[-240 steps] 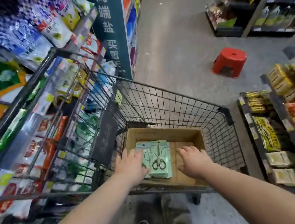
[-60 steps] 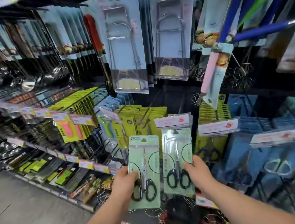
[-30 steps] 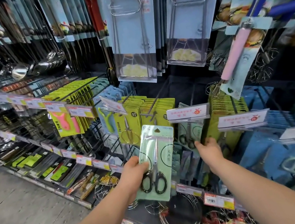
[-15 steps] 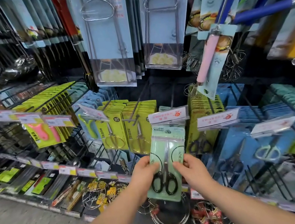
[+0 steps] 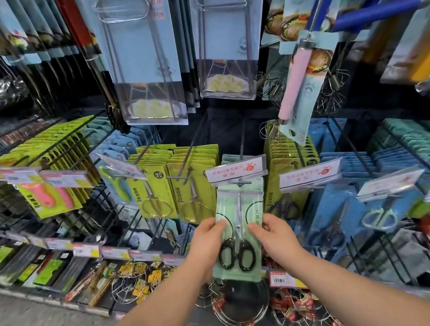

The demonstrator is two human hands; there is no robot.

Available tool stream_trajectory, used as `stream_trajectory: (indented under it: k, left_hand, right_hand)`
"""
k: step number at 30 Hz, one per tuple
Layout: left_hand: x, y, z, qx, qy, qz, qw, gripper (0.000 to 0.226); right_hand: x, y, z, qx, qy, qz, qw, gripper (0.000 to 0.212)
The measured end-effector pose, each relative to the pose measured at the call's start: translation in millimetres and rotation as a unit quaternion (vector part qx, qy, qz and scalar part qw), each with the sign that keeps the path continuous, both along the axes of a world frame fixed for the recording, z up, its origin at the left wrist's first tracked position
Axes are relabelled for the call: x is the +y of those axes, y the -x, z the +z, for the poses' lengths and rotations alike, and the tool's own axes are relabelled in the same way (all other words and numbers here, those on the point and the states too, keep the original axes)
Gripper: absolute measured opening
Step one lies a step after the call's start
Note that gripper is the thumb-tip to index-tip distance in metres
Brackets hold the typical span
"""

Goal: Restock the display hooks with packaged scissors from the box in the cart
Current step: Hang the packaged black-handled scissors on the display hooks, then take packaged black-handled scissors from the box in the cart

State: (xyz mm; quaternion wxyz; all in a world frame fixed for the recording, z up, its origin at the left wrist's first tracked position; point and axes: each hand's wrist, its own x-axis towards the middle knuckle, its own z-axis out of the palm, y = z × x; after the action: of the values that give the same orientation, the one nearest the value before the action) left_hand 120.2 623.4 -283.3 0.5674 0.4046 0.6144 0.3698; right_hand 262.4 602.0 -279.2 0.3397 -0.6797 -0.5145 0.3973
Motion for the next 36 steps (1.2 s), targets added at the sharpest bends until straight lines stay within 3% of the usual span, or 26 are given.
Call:
stream_trajectory:
  k: [6, 10, 18, 22, 27, 30, 33, 36]
  left_hand:
    - [18.3, -7.2, 0.3, 0.112, -0.029, -0.015, 0.993, 0.010]
    - [37.9, -15.8, 1.7, 0.173, -0.040, -0.005, 0.984, 0.034]
    - [71.3, -25.4, -6.0, 0.236, -0.025, -0.009, 0.971, 0.025]
    - [75.6, -27.0, -5.9, 0.284, -0.022, -0.030, 0.958, 0.027]
    - [69.4, -22.7, 1.7, 0.327, -0.040, -0.082, 0.941, 0.046]
    - [55.5, -17.4, 11.5, 0.416, -0.063, -0.148, 0.895, 0.054]
    - [31.0, -9.8, 23.8, 0.559, -0.111, -0.242, 0.785, 0.060]
    - [3.3, -1.0, 33.9, 0.630, -0.173, -0.304, 0.693, 0.068]
  right_hand:
    - [23.5, -8.3, -4.8, -0.018, 0.017, 0.006, 1.000, 0.018]
    - [40.4, -14.5, -3.4, -0.018, 0.037, -0.003, 0.999, 0.023]
    - [74.8, -22.6, -2.4, -0.055, 0.109, 0.010, 0.992, 0.035]
    - [80.1, -24.1, -8.0, -0.074, 0.140, 0.014, 0.987, 0.055]
    - [67.8, -26.0, -0.8, -0.117, 0.107, 0.022, 0.987, 0.048]
    - [47.5, -28.1, 5.3, -0.147, 0.073, 0.044, 0.986, 0.059]
    - [23.5, -28.5, 12.0, -0.206, 0.056, 0.063, 0.975, 0.065]
    - [-7.8, -26.3, 21.9, -0.312, 0.051, 0.077, 0.946, 0.064]
